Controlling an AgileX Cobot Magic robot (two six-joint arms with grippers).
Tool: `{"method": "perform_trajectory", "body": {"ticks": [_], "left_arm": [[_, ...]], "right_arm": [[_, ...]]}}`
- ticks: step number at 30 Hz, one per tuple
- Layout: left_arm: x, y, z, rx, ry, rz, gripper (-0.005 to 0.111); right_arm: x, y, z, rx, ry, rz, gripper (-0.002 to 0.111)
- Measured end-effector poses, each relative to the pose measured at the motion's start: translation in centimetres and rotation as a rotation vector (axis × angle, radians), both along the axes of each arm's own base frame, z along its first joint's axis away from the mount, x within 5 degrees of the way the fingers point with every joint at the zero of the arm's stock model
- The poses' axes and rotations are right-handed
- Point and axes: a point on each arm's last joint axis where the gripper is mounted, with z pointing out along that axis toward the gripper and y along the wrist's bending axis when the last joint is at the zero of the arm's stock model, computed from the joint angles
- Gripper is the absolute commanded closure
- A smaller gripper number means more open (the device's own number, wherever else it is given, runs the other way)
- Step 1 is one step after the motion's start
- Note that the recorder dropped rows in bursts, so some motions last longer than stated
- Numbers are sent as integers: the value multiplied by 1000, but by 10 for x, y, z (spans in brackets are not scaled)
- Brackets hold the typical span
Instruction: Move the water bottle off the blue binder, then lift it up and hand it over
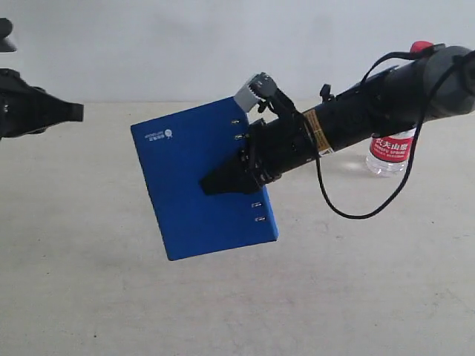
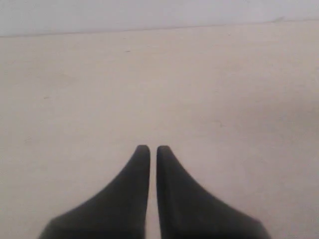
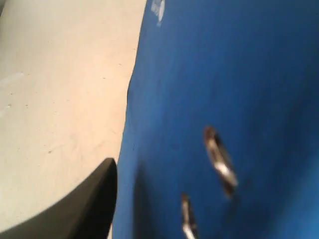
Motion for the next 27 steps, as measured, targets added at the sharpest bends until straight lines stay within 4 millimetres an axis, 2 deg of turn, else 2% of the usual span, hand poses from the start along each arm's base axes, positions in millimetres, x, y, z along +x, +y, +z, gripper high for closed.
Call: {"method": "perform_trajectory", "body": {"ticks": [3,5,7,11,14,18,27], "left_arm": [[-35,10,3,122,-20,110,102],[-60,12,6,188,-55,133,102],[-79,16,11,200,-99,150,102],[-106,20,10,142,-144,182,102],[-127,25,6,83,-171,214,102],[-153,30,-3,26,-199,242,102],[-198,39,-21,-48,-269,271,102]], "right_arm": [[-26,18,12,-31,-75,50,109],[-45,32,32,-39,-151,77,109],[-61,44,61,-25,-252,87,109],[-83,51,114,7,-474,31,109],[-91,47,140,38,-567,-27,109],[-97,42,156,78,-593,-48,109],[-94,44,162,167,-588,-119,109]]}}
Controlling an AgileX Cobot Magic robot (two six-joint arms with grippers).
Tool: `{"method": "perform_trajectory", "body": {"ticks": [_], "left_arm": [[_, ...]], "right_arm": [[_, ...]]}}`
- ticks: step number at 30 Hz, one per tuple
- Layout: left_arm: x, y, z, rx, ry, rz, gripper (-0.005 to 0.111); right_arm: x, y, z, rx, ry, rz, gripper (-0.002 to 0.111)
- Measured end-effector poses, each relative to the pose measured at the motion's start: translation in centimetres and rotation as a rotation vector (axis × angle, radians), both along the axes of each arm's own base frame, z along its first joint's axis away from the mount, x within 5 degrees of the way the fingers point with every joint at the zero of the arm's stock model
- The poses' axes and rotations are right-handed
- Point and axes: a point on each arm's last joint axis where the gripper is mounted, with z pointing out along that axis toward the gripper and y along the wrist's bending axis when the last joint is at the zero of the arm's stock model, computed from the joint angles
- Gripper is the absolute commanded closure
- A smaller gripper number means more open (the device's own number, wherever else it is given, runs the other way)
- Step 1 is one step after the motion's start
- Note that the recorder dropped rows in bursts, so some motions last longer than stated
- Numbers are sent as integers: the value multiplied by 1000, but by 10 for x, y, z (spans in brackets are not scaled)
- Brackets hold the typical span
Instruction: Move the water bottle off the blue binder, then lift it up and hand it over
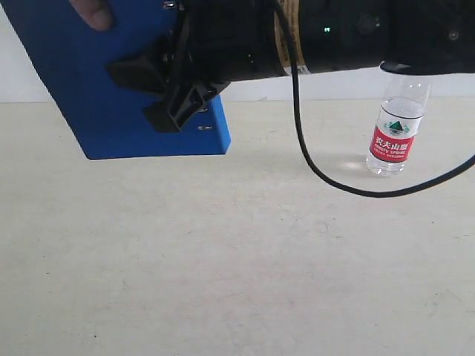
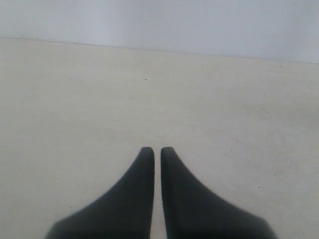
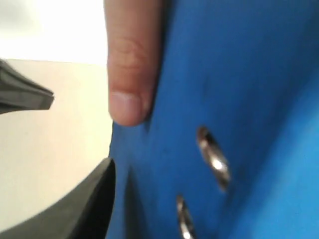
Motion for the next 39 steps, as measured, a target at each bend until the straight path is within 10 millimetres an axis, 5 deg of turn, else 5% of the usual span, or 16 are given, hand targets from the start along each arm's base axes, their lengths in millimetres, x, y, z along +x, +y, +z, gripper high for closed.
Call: {"method": "perform_trajectory", "body": {"ticks": [4,9,11,17,23,25,27,29,34,39], "left_arm": [[-10,2,-6,-10,-18,2,102],[-12,3,-7,-20,-32,9,102],[-12,4,-6,-20,-41,20,102],[-19,6,7,-38,-175,30,102],[-40,11,27,-81,-390,27,102],[-47,12,32,-97,-448,19,102],[-55,12,35,-113,-503,2,102],[-62,12,38,-118,-554,-9,102],[-72,14,42,-80,-628,-17,102],[-72,14,43,-8,-631,-18,102]], "right_arm": [[1,0,3,34,2,-13,102],[1,1,3,38,3,-17,61],[0,1,3,34,-1,-18,55],[-9,-16,27,20,-34,-100,58],[-60,-70,98,225,-24,-240,61],[-84,-88,113,289,-44,-237,78],[-106,-105,121,337,-57,-230,108],[-131,-125,123,378,-91,-230,109],[-181,-177,95,447,-184,-330,109],[-186,-199,9,368,-134,-499,109]]}}
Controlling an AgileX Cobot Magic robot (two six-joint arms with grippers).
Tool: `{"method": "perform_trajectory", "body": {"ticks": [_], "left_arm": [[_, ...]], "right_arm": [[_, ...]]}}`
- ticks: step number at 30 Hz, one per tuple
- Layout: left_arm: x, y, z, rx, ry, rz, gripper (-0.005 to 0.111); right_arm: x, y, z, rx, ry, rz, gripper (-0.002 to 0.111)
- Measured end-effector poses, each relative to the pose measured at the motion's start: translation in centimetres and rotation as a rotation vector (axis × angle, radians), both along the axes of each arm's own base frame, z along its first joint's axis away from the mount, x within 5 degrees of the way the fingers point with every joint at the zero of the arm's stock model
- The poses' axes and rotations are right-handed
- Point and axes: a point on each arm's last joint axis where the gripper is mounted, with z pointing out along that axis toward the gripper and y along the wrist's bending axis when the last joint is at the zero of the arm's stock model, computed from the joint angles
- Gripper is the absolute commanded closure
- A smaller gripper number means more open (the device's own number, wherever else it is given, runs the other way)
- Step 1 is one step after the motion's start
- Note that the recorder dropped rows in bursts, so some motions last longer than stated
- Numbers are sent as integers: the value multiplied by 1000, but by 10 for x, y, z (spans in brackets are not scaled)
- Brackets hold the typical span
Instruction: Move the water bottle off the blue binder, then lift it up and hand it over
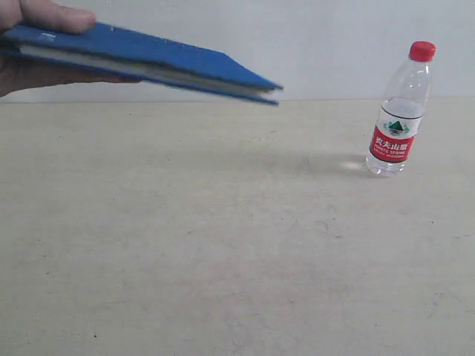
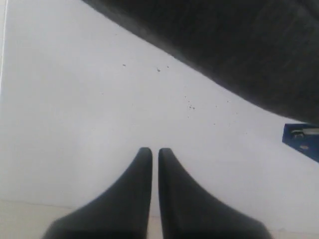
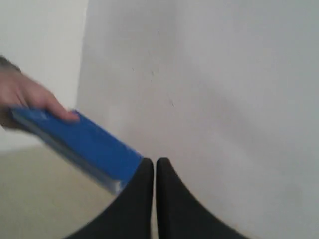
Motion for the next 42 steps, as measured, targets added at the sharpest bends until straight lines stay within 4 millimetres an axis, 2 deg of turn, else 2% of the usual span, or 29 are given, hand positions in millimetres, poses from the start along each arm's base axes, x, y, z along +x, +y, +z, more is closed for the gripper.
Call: {"method": "perform_trajectory", "body": {"ticks": [2,4,11,14,18,21,25,27,29,32,34,36,38,40,42], "left_arm": [[0,-1,0,11,5,-7,102],[1,-3,-2,21,20,-33,102],[1,-9,-4,40,50,-92,102],[1,-9,-4,42,50,-91,102],[1,-9,-4,42,50,-91,102],[1,-9,-4,43,51,-92,102],[1,-9,-4,43,51,-92,102],[1,-9,-4,43,51,-92,102],[1,-9,-5,43,51,-93,102],[1,-9,-5,43,51,-93,102],[1,-9,-5,43,51,-93,102],[1,-9,-5,43,51,-93,102],[1,-9,-5,43,51,-93,102],[1,-9,-5,43,52,-94,102],[1,-9,-5,43,52,-94,102]], "right_arm": [[9,-2,-41,-30,109,-76,109],[16,-6,-64,12,217,-151,109],[33,-33,-98,342,479,-517,109],[31,-39,-122,576,766,-641,109],[16,-42,-151,868,1158,-842,109],[5,-42,-163,960,1329,-966,109],[2,-43,-165,963,1358,-990,109],[1,-45,-160,997,1326,-919,109],[2,-42,-142,944,1156,-644,109],[-4,-31,-99,803,681,-209,109],[-21,-28,-70,679,266,-32,109],[-38,-26,-54,569,-40,25,109],[-48,-23,-48,464,-230,24,109],[-49,-20,-49,348,-300,-18,109],[-46,-19,-54,244,-297,-72,109]]}}
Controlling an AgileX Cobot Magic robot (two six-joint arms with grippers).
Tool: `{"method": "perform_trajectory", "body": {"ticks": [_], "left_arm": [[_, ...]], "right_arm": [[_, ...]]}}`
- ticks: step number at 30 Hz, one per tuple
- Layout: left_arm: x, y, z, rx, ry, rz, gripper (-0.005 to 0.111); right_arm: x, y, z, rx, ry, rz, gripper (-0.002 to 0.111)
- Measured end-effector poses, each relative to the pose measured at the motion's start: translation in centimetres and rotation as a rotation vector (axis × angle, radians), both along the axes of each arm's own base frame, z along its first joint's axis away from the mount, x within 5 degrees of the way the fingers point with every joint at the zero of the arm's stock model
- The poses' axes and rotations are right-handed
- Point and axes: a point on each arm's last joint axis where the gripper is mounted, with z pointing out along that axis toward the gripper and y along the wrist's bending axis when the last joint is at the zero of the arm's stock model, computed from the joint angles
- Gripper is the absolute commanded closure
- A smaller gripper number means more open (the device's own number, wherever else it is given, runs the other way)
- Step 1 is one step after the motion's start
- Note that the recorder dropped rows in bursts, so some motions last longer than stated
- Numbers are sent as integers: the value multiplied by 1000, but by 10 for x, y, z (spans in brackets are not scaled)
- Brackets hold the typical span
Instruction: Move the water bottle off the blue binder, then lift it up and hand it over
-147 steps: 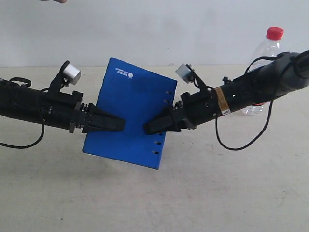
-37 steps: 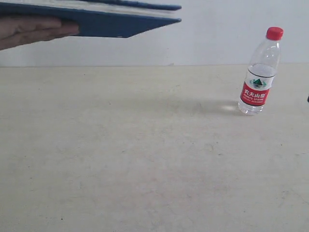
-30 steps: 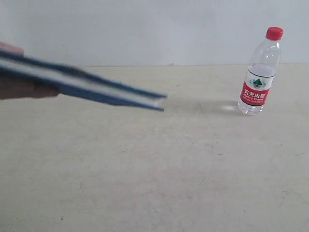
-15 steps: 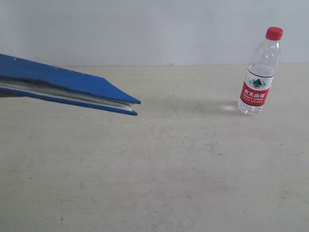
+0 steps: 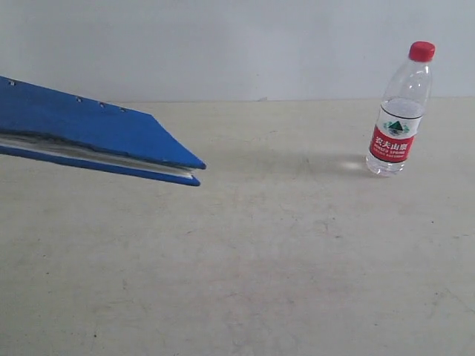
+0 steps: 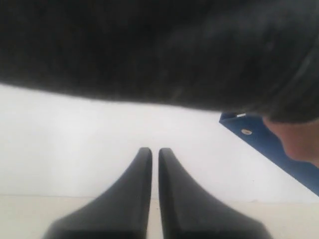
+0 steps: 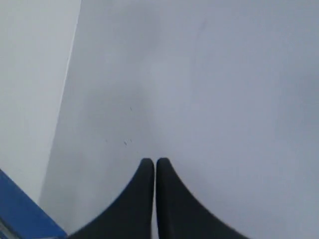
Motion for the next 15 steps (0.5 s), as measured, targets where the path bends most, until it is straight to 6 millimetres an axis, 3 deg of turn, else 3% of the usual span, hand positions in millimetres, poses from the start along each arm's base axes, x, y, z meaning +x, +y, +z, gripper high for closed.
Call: {"method": "perform_trajectory", "body": {"ticks": [3,10,15], "left_arm": [[0,0,0,0,0,0,102],[0,0,0,0,0,0,102],[0,0,0,0,0,0,102]], "right_arm": [[7,-4,-8,-46,84,-88,109],[14,-15,-10,107,197,-155,109],[21,-29,-19,140,304,-312,109]]}}
